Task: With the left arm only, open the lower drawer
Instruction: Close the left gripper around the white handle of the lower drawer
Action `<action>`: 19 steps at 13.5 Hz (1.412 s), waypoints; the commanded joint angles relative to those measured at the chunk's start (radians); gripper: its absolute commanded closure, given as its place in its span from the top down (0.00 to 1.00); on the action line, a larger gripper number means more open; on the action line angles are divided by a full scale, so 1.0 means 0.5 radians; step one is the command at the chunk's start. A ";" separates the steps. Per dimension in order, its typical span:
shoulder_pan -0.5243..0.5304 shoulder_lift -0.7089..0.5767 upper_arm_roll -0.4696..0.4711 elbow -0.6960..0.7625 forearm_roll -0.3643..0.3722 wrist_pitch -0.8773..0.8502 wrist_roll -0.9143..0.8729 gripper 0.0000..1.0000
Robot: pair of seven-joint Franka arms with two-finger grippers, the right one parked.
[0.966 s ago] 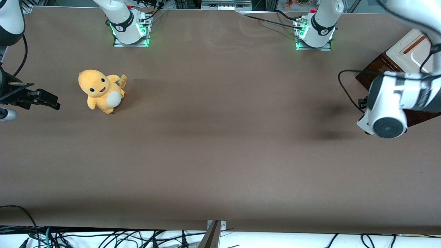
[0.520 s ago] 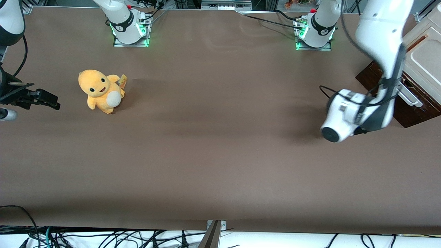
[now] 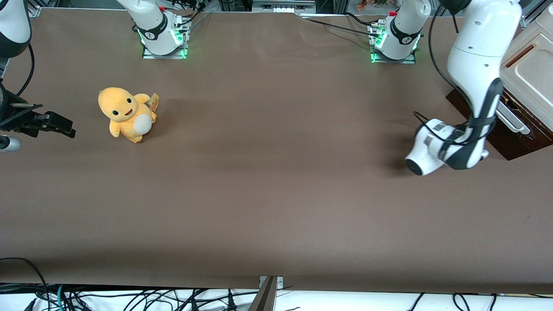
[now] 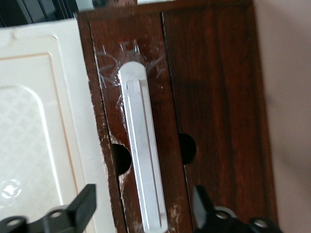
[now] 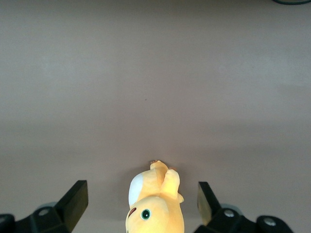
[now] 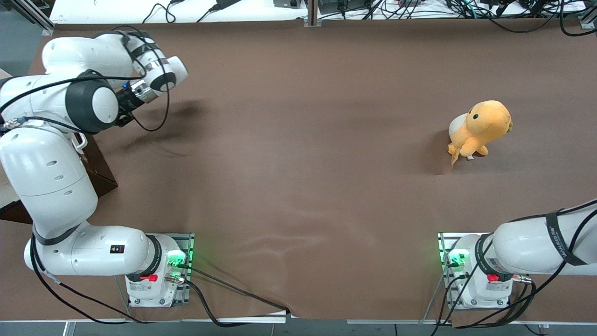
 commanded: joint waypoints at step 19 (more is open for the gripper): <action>0.181 -0.037 -0.022 -0.025 0.032 0.054 0.005 0.05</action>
